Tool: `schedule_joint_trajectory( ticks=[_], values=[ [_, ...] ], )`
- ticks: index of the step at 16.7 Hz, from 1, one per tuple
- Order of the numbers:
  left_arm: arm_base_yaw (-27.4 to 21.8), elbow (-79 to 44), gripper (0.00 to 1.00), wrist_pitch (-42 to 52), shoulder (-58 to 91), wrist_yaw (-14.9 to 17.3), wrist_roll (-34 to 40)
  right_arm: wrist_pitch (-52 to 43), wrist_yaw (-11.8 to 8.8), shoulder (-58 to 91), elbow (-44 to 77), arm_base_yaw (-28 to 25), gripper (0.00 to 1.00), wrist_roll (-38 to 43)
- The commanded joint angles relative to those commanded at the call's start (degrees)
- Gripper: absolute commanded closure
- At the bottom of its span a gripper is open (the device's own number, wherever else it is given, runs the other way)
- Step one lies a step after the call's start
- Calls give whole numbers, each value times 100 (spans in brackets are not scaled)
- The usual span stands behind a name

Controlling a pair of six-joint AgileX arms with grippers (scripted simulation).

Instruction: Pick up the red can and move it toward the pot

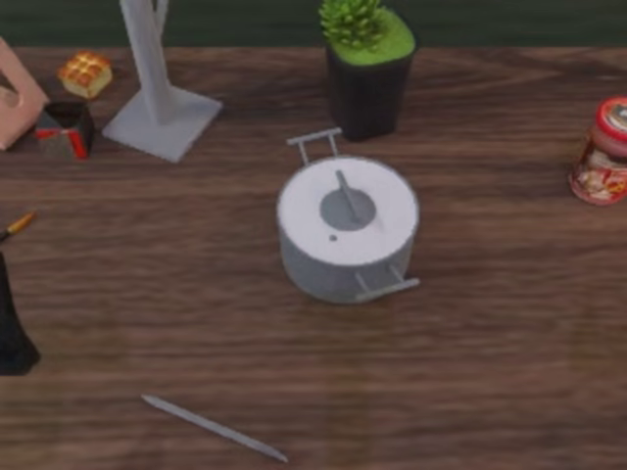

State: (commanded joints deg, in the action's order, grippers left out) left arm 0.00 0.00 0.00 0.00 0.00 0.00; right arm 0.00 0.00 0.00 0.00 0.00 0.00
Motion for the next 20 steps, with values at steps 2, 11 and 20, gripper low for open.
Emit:
schedule_joint_trajectory(
  ticks=[2,11,20],
  values=[
    [0,0,0,0,0,0,0,0,0,0,0,0,0,0],
    [0,0,0,0,0,0,0,-1709,53,2373,1859,118,0,-369],
    [0,0,0,0,0,0,0,-4946,100,7338,6097,287,0,-1331]
  ],
)
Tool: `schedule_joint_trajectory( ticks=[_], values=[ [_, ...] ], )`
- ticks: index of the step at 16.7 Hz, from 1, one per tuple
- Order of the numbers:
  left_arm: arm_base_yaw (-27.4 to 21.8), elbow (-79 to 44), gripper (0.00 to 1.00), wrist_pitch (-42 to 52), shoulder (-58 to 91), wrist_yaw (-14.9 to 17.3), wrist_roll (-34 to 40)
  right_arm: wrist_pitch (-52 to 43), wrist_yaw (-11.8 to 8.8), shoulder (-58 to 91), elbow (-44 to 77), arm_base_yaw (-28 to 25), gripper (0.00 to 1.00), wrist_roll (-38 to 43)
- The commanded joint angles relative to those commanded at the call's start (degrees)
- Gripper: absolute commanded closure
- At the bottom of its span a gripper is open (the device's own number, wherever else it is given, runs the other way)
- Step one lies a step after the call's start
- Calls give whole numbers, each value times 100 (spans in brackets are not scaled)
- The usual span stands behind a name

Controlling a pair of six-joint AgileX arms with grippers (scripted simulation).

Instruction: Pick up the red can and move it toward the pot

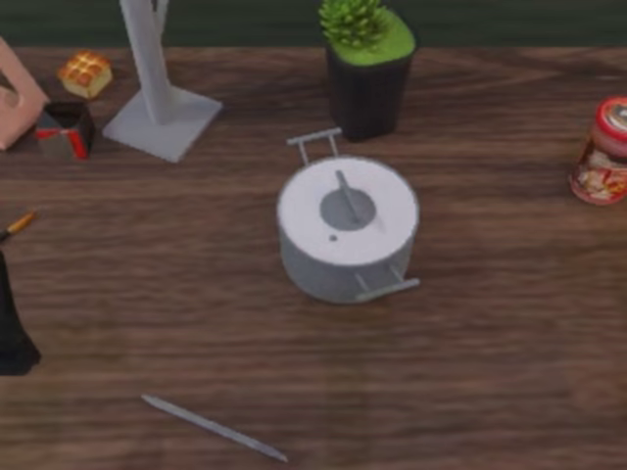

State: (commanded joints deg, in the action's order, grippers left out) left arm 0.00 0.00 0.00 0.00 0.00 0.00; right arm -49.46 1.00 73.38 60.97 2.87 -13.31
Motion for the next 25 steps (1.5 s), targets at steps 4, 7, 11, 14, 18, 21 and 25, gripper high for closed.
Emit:
schedule_joint_trajectory(
  ticks=[4,7,11,14,18,21,25],
  values=[
    [0,0,0,0,0,0,0,-1329,-47,2337,2252,6,0,-537],
    [0,0,0,0,0,0,0,-2128,-109,3922,3951,-18,0,-938],
    [0,0,0,0,0,0,0,-2868,-207,5643,6017,-71,0,-1407],
    [0,0,0,0,0,0,0,-3184,-278,6555,7233,-115,0,-1685],
    [0,0,0,0,0,0,0,-3353,-345,7181,8114,-162,0,-1904],
    [0,0,0,0,0,0,0,-3365,-352,7234,8193,-168,0,-1925],
    [0,0,0,0,0,0,0,-3337,-346,7222,8159,-140,0,-1923]
  ],
)
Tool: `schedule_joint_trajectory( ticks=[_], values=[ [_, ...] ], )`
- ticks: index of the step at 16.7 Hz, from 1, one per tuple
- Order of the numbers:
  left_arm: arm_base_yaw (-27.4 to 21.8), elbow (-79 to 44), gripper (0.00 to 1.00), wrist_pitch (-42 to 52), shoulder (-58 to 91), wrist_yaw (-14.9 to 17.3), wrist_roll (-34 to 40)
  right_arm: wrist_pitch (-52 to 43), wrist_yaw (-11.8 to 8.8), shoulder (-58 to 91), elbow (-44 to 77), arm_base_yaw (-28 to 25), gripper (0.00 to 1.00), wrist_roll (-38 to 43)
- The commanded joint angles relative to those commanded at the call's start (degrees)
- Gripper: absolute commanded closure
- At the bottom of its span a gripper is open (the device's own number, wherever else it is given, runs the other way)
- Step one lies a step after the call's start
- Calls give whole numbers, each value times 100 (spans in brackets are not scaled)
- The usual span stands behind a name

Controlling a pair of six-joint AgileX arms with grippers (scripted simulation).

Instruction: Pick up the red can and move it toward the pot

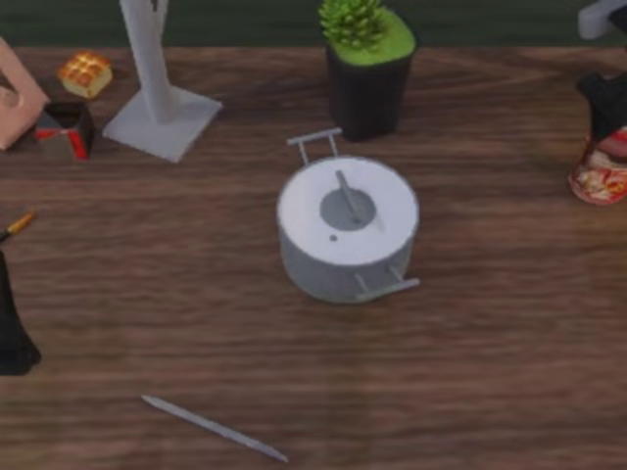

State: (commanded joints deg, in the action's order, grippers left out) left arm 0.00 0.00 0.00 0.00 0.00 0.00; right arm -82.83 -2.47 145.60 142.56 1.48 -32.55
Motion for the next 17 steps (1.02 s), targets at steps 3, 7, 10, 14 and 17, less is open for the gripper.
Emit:
schedule_joint_trajectory(
  ticks=[3,7,10,14,17],
  values=[
    [0,0,0,0,0,0,0,375,-6,-20,-396,-33,0,1],
    [0,0,0,0,0,0,0,1061,-4,-28,-1091,-59,0,29],
    [0,0,0,0,0,0,0,1141,-3,-26,-1171,-63,0,32],
    [0,0,0,0,0,0,0,1141,-3,-26,-1171,-63,15,32],
    [0,0,0,0,0,0,0,1141,-3,-26,-1171,-63,38,32]
  ],
)
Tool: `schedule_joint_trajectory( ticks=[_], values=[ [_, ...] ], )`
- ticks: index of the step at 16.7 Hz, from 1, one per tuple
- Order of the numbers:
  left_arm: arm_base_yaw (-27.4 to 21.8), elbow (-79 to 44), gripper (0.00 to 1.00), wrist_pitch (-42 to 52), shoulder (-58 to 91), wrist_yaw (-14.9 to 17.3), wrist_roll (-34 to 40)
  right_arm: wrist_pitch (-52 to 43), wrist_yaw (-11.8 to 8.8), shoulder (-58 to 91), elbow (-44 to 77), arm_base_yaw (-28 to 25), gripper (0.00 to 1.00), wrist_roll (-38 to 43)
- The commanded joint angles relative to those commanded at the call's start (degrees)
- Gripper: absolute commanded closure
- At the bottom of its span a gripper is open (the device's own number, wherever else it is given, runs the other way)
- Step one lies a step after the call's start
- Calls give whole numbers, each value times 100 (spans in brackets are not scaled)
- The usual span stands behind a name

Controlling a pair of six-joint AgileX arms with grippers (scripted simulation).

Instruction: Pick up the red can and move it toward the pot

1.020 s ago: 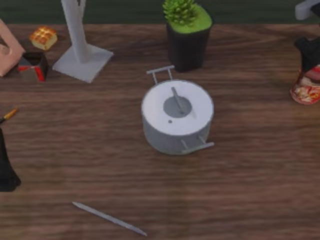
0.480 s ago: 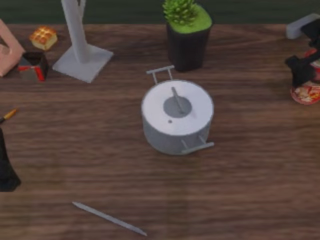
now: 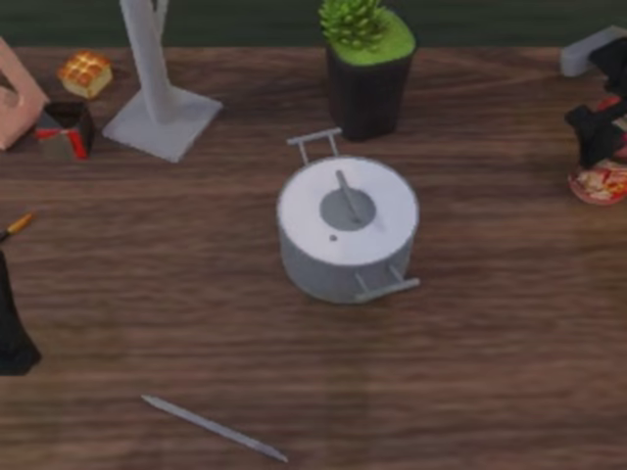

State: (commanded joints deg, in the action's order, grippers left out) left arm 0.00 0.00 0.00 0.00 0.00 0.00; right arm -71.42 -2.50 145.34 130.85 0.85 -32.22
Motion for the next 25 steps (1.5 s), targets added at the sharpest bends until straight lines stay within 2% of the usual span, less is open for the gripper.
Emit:
schedule_joint_trajectory(
  ticks=[8,19,25],
  values=[
    [0,0,0,0,0,0,0,0,0,0,0,0,98,0],
    [0,0,0,0,0,0,0,-11,-2,-89,-88,15,100,6],
    [0,0,0,0,0,0,0,-145,-15,-1629,-1424,-3,100,20]
  ],
)
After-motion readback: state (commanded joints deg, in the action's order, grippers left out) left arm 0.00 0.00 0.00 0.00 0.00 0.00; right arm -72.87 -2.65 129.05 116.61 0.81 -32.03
